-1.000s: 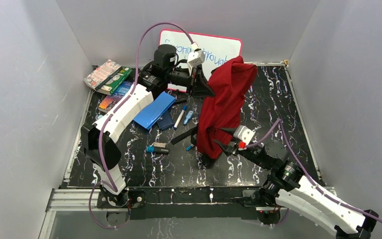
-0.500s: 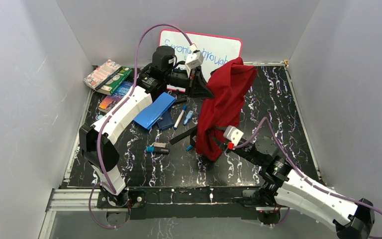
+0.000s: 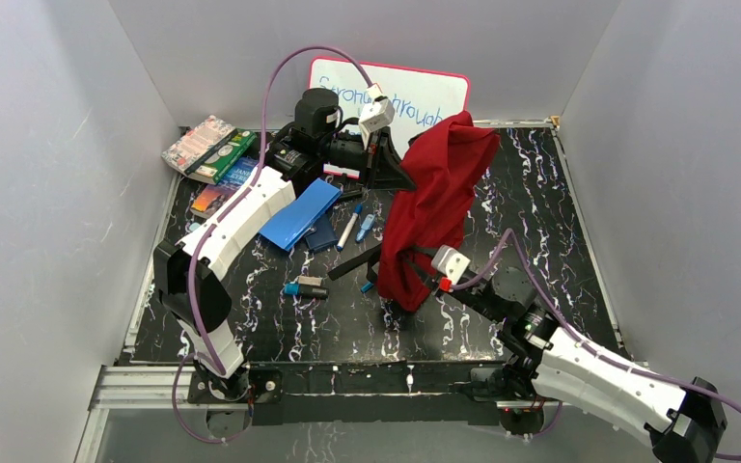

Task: Pack the student bag
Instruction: Unzip the student bag at the center of the board.

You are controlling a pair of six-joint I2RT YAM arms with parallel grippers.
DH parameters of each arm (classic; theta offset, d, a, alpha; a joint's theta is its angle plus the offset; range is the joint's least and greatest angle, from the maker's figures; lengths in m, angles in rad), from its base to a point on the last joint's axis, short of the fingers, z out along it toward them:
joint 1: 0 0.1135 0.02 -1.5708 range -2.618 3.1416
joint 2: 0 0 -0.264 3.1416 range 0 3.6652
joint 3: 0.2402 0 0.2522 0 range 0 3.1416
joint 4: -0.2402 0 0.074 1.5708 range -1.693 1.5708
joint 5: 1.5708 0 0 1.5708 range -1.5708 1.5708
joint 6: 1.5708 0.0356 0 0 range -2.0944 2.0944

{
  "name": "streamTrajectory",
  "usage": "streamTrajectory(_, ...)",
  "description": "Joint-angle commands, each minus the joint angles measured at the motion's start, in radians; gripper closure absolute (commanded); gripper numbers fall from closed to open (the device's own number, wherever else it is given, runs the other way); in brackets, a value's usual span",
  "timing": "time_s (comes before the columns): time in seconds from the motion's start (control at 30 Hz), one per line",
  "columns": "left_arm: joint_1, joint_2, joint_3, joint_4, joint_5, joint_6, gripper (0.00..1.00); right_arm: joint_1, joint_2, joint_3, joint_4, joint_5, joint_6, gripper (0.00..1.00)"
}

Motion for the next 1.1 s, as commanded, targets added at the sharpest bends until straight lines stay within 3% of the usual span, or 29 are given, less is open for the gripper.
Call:
streamTrajectory(0.0,-0.004,-0.078,0.008,0.078,0.058,-0.011,1.00,0.001,0.022,0.007,0.099,-0.011,0.003,0.61)
streamTrajectory(0.63,-0.004,-0.081,-0.014,0.130,0.064,-0.042,1.00,0.002,0.090,0.027,0.181,0.005,0.008,0.64)
streamTrajectory(0.97,-0.004,-0.094,-0.028,0.142,0.067,-0.048,1.00,0.002,0.087,0.045,0.147,0.008,0.012,0.80)
streamTrajectory(1.07,-0.004,-0.095,-0.032,0.142,0.066,-0.046,1.00,0.002,0.070,0.053,0.122,0.018,0.027,0.99)
